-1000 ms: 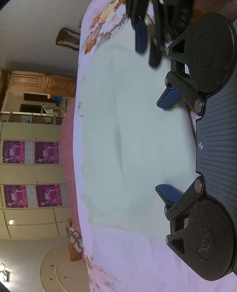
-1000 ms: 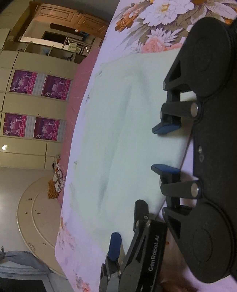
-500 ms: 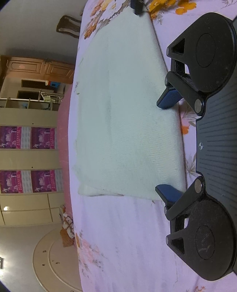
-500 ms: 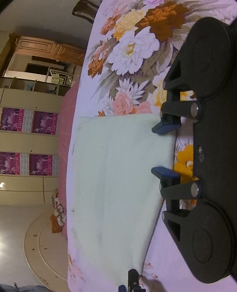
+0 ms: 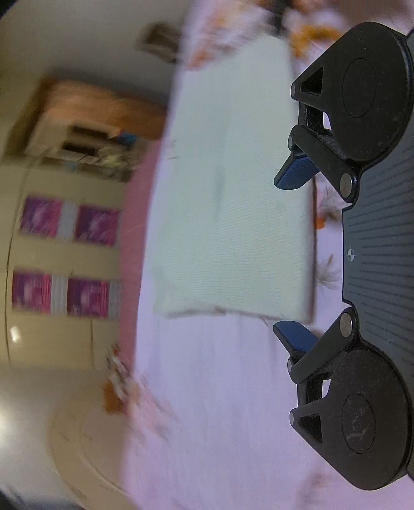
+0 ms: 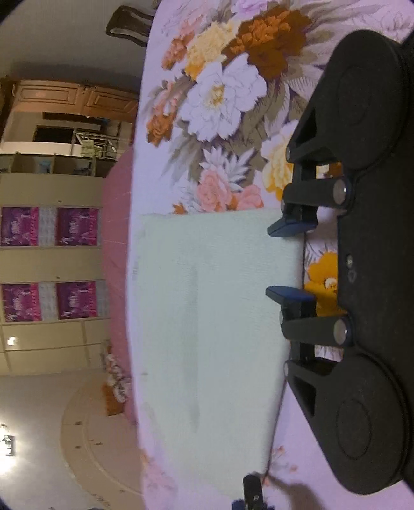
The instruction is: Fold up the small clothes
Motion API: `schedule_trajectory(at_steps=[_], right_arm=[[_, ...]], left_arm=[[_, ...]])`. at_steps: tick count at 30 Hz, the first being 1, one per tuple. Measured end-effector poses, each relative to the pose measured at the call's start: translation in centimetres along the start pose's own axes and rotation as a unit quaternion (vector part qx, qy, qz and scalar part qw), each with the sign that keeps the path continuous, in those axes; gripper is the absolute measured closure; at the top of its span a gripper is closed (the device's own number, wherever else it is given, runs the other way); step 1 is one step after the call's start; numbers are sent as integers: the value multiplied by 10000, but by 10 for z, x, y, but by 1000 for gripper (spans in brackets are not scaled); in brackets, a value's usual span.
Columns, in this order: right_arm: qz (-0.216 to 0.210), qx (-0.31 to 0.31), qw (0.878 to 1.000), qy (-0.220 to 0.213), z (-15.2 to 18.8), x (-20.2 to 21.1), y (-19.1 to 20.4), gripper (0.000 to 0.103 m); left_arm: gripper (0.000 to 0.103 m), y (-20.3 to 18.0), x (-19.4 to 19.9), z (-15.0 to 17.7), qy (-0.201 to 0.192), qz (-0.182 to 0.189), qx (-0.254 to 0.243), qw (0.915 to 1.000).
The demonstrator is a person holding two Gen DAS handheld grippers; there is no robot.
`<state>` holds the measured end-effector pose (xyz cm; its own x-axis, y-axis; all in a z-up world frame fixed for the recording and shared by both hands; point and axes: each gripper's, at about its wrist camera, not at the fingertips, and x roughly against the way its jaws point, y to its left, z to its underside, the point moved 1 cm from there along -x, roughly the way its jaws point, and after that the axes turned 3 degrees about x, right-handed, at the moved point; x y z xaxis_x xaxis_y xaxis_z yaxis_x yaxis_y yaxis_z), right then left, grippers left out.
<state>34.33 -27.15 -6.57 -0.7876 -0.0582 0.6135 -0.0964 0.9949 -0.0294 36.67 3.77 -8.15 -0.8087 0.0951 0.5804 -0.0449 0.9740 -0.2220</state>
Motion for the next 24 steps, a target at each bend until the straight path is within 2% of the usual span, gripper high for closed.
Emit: schedule_trajectory(at_steps=[2,4,5,7,8,10,12,15,17,19,20,21,22,24], right_arm=[[-69,-61,10000,-38,2,7,0,69],[-195,-116,9997,-105,0,12,6,69],[-264,-142,9995,-131,-2,12,8,69],[-449,-242,9985,-207,-9,11,13,70],[-549,-299,9977,-243,-13,9,14,75],[-775,-463,9954,-316,-23,4,18,87],[-1008,-616,9923,-368,-35,-5,23,92],[-1196,-693,9896,-402,-49,-26,33,95],[-1261,-690,9889,-385,-55,-42,41,96],[-1361,-683,9878,-334,-62,-62,51,97],[-1384,-669,9876,-326,-64,-69,57,97],[-1395,-647,9876,-301,-67,-76,61,97],[-1403,-631,9877,-281,-70,-80,66,97],[-1402,-617,9877,-305,-77,-84,72,97]], left_arm=[[14,19,8,7,45,280,1001,9946],[27,33,5,15,49,474,1836,9818],[42,38,-2,18,130,571,2253,9725],[43,48,-18,22,248,794,3052,9486],[43,51,-26,22,211,869,3346,9381],[43,53,-41,20,5,825,3588,9298],[43,53,-54,20,-245,833,3784,9216],[43,51,-71,13,-420,826,3886,9167],[43,46,-83,6,-458,824,3878,9169],[65,43,-96,1,-397,824,3854,9182],[97,47,-105,-1,-225,773,3877,9183],[97,50,-111,0,-68,737,3978,9145],[97,52,-110,-1,-124,799,4092,9089],[97,49,-96,-12,-500,916,3825,9180]])
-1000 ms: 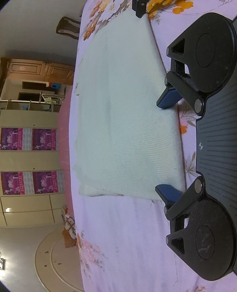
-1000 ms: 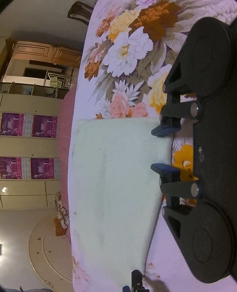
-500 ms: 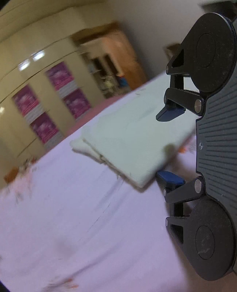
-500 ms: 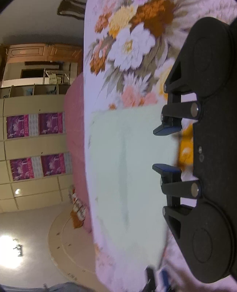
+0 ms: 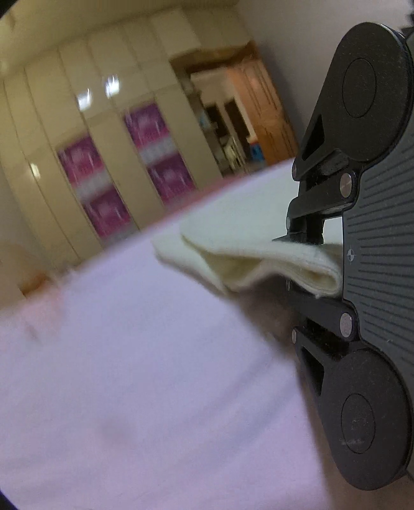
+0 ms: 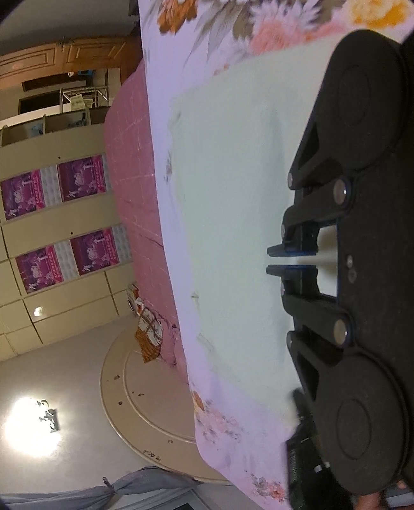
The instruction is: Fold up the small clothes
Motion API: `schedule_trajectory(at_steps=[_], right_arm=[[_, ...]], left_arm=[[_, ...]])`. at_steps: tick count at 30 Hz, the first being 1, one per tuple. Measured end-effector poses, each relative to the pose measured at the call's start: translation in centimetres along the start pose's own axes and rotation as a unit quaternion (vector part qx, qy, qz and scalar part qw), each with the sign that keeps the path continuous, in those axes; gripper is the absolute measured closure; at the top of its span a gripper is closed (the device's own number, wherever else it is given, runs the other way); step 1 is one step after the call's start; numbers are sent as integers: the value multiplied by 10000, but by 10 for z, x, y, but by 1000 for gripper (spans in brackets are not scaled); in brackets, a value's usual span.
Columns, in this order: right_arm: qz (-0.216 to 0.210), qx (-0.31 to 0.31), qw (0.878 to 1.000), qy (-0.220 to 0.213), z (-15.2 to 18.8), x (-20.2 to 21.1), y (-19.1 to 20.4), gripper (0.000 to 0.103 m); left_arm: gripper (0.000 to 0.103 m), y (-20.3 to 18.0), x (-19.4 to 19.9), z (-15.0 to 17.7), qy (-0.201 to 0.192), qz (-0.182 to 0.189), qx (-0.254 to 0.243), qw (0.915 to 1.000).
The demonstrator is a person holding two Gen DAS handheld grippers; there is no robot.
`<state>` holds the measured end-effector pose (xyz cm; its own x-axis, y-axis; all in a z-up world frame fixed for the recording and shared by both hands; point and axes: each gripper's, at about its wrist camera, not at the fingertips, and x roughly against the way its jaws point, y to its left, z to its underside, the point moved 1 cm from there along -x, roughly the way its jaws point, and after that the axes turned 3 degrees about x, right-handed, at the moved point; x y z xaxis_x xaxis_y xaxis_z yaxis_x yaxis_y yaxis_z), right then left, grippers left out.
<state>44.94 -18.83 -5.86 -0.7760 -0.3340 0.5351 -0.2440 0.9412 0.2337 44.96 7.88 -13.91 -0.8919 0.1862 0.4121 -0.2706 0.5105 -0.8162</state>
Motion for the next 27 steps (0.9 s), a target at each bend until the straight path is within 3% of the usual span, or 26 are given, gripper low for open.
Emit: schedule_trajectory(at_steps=[3,5,9,13,17,20,21,22,27], right_arm=[[-52,149,9997,-174,-4,0,7,97],[-11,193,9998,15,-2,-16,7,97],[152,689,9971,284,16,-38,12,101],[185,873,9958,219,21,-36,15,102],[141,706,9971,230,20,-35,15,102],[-44,42,9998,170,12,-29,-2,102],[-78,-342,9994,-31,9,-19,-13,100],[-71,-712,9971,-274,6,-7,-25,91],[-194,-2012,9735,-1067,-1,54,-89,82]], left_arm=[[97,0,-6,-1,-27,1,-64,10000],[97,6,-17,-1,78,-196,-149,9997],[96,12,-22,-3,176,-211,-131,9995],[97,-18,-25,-6,188,-285,-856,9957],[97,-88,-19,-4,326,-74,-2125,9766],[97,-150,-31,9,586,115,-3039,9508],[97,-167,-35,16,689,150,-3261,9427],[97,-180,-38,22,780,202,-3414,9365],[97,-227,-78,73,1511,264,-3968,9050]])
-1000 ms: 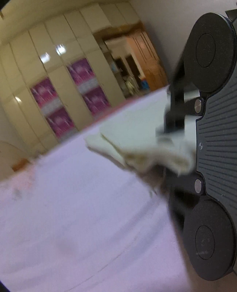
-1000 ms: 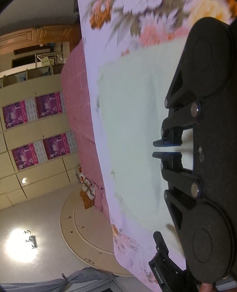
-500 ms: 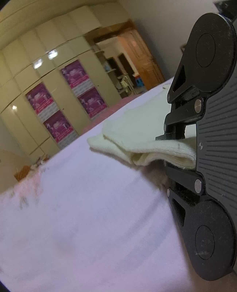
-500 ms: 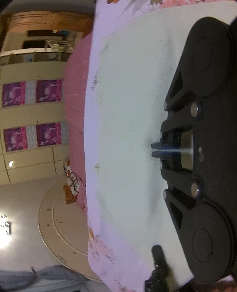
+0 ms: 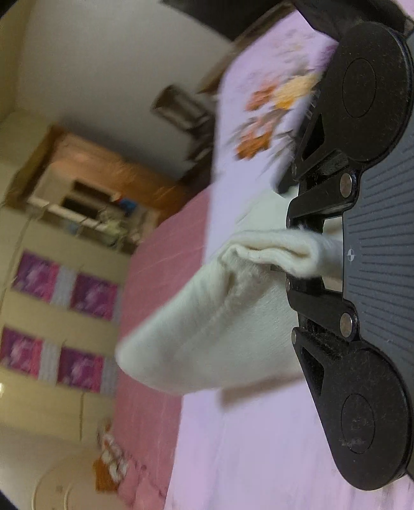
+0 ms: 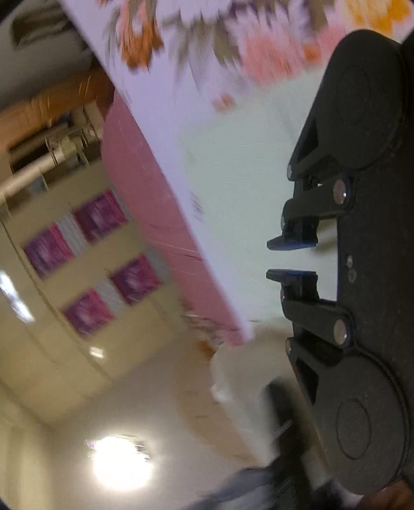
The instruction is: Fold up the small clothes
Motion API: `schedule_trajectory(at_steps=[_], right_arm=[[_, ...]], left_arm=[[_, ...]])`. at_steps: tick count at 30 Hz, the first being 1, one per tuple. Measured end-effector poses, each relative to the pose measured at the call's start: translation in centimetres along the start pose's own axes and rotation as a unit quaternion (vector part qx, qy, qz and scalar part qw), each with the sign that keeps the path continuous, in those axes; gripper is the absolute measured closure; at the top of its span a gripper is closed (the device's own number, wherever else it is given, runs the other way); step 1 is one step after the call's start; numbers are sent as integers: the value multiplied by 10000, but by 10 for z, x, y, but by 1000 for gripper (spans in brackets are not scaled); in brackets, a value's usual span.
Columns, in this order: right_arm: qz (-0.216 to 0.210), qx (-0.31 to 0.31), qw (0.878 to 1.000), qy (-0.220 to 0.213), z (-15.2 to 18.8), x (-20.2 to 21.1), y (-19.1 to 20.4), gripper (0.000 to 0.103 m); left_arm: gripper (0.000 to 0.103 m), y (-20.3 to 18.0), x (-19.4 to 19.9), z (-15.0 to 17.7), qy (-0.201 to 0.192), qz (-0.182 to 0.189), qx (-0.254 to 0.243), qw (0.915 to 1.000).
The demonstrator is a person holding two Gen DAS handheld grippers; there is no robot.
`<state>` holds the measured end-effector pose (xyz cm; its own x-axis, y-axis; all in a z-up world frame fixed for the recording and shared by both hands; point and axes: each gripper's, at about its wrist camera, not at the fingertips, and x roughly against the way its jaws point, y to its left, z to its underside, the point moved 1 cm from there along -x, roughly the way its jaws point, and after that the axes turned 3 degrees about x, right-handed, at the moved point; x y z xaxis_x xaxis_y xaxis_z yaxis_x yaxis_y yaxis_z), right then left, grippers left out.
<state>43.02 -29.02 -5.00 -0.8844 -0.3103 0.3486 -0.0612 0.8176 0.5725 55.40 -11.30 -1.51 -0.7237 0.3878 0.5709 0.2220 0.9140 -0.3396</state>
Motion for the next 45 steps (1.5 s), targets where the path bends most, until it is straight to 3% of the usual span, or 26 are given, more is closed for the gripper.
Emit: schedule_trajectory(at_steps=[2,3,4,5,8,13,17,21,27,32,37,40,45], right_arm=[[-23,-515,9986,-99,-12,18,-26,77],[-62,-766,9970,-116,-16,26,-41,76],[-58,-935,9955,-148,-20,34,-52,71],[-18,-1068,9941,-204,-23,42,-65,65],[-8,-1281,9916,-193,-25,59,-91,63],[-287,-1194,9924,114,-20,49,-87,63],[-545,-840,9936,518,-21,19,-61,63],[-526,-423,9935,913,-18,-15,-42,63],[-327,-107,9891,1429,-8,-41,-34,63],[-613,-85,9860,1546,-7,-44,-25,65],[-631,-241,9853,1567,-10,-54,-31,69],[-631,-213,9854,1564,-10,-55,-30,68],[-492,-430,9882,1384,-12,-48,-40,63]], left_arm=[[94,-23,-23,11,444,205,-100,9988],[58,-37,-27,22,646,355,-124,9972],[40,-49,-26,36,854,640,-98,9942],[13,-54,-24,44,970,896,-21,9912],[13,-45,15,48,300,1369,202,9899],[13,36,47,22,-575,548,1112,9906],[13,82,35,12,-323,-175,1302,9908],[13,95,12,22,126,-646,1232,9902],[13,93,0,24,154,-539,1263,9904],[13,99,-5,29,200,-510,1065,9928],[13,113,-18,31,291,-403,1006,9937],[13,119,-18,31,242,-312,1186,9922],[13,118,-20,37,253,-313,1050,9937]])
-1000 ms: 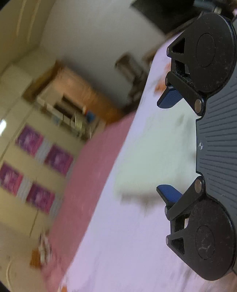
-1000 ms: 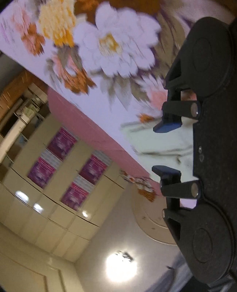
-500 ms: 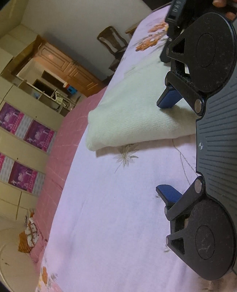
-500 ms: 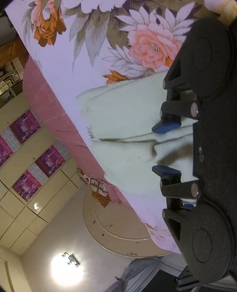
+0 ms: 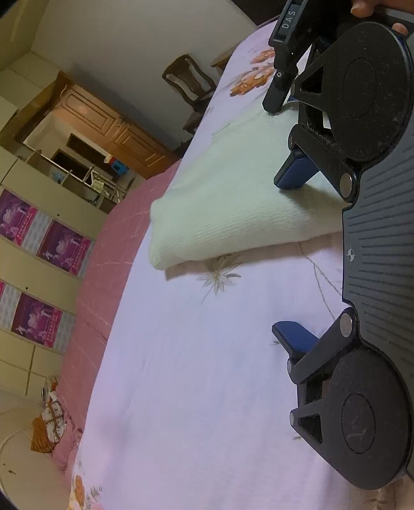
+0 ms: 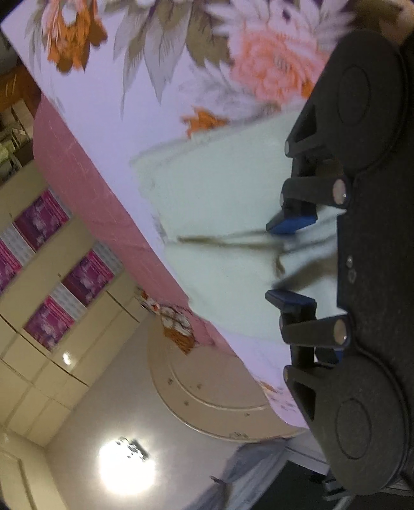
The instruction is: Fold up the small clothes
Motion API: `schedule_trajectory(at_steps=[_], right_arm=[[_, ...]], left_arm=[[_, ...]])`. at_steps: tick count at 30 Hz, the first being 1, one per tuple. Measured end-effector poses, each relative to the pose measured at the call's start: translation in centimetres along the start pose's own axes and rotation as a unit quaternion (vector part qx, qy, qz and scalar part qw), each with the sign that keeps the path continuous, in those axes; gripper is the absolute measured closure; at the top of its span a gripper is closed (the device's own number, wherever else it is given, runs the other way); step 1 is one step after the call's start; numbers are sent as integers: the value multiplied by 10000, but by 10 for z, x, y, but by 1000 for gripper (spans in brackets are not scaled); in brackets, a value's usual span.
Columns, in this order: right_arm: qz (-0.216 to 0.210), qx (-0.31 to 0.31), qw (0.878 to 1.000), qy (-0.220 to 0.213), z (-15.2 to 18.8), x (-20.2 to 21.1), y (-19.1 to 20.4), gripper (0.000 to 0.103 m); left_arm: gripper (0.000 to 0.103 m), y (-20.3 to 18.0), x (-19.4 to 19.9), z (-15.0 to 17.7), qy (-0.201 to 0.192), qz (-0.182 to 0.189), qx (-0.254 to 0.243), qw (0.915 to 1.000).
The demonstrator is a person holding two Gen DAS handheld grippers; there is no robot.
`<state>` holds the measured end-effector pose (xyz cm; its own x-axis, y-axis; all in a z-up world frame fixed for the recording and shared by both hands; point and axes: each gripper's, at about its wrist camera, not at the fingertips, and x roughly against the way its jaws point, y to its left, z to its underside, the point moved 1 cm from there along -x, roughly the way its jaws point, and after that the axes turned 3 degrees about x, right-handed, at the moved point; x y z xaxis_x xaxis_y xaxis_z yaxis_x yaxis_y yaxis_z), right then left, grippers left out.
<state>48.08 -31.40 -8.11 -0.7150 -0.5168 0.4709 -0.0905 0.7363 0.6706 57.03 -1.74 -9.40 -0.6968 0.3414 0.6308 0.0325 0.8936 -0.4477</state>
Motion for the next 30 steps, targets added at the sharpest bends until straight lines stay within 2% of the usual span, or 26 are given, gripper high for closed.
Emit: schedule_trajectory(at_steps=[4,6,7,10,11,12,16,20,24,26,28,30], right_arm=[[-260,-49,9994,215,1,-10,-2,63],[-300,106,9993,219,2,-14,5,72],[-239,220,9993,188,2,-15,9,83],[29,625,9980,9,6,-9,23,87],[100,775,9969,-74,6,-5,29,88],[158,914,9956,-158,6,0,34,88],[348,1207,9911,-436,1,26,46,88],[503,1205,9901,-516,0,50,34,88],[879,906,9916,-277,2,38,0,88],[847,731,9935,-217,5,30,-12,88],[781,702,9941,-259,6,32,-13,88],[700,784,9940,-316,5,37,-10,85]], left_arm=[[13,2,0,2,-19,64,30,10000],[13,2,1,2,-24,68,70,9999],[13,2,1,2,-25,69,113,9999],[14,0,2,0,-34,157,187,9997],[27,-2,2,0,-13,242,198,9995],[34,-5,2,0,44,378,219,9990],[34,-32,2,2,96,446,-130,9989],[34,-53,-3,7,270,499,-355,9978],[34,-64,-18,19,541,299,-640,9960],[34,-69,-16,21,504,235,-862,9947],[34,-68,-9,14,451,301,-851,9949],[34,-66,1,5,144,386,-791,9960]])
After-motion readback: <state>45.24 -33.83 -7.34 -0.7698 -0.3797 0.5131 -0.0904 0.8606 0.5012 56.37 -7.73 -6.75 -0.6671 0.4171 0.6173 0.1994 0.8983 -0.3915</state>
